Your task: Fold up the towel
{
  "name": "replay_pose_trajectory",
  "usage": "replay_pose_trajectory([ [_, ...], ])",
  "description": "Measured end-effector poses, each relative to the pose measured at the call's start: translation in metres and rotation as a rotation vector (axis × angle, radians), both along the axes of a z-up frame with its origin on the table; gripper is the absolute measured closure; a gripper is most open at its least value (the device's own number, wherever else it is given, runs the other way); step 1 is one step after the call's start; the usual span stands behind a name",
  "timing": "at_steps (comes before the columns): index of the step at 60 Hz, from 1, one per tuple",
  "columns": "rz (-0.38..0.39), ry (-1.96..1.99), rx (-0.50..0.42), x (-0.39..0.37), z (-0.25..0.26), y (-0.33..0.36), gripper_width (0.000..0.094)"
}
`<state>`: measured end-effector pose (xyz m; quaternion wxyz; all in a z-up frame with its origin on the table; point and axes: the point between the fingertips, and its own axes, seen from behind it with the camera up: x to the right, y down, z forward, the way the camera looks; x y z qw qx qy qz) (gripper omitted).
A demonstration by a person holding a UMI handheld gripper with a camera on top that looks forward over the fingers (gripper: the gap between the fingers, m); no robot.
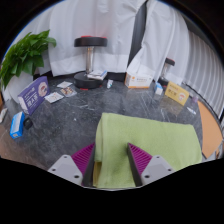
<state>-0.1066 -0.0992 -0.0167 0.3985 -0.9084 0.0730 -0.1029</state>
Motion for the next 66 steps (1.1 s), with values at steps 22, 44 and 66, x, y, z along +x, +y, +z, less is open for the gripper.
replay_pose_trajectory([
  [22, 0.134, 0.099, 0.032, -0.025, 0.034, 0.006, 0.0875],
  [44, 0.071, 0.389, 0.184, 0.067, 0.117, -0.008, 0.0872],
  [66, -0.013, 0.071, 0.087, 0.213, 0.083, -0.055, 0.0074],
])
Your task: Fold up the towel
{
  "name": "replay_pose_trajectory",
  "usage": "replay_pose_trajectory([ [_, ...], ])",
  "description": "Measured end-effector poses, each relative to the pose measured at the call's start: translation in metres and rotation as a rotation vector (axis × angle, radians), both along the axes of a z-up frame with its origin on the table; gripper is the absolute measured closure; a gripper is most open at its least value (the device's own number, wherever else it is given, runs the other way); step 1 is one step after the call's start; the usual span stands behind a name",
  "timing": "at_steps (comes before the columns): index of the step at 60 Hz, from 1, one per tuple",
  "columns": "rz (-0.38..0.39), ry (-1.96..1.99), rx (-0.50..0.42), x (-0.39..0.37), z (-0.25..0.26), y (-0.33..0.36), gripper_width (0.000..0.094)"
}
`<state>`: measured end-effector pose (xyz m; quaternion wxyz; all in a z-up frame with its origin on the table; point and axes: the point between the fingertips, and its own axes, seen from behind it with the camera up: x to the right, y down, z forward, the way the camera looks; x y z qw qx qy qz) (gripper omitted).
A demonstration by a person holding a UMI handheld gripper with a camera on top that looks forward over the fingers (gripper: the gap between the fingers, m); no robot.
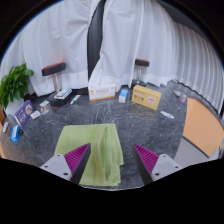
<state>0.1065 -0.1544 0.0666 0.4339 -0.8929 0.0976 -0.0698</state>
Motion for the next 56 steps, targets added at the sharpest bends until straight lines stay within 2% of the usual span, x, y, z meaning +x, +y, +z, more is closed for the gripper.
replay_pose_trajectory([
  [13, 0.015, -0.069, 0.045, -0.01, 0.059, -0.054, 0.0082],
  [25, 0.005, -0.082, 0.088, -0.057, 0.111, -0.143, 0.0081],
  [39, -0.011, -0.081, 0.09, -0.109, 0.142, -0.249, 0.0084],
  [56, 0.001, -0.108, 0.109, -0.128, 0.167, -0.299, 0.0083],
])
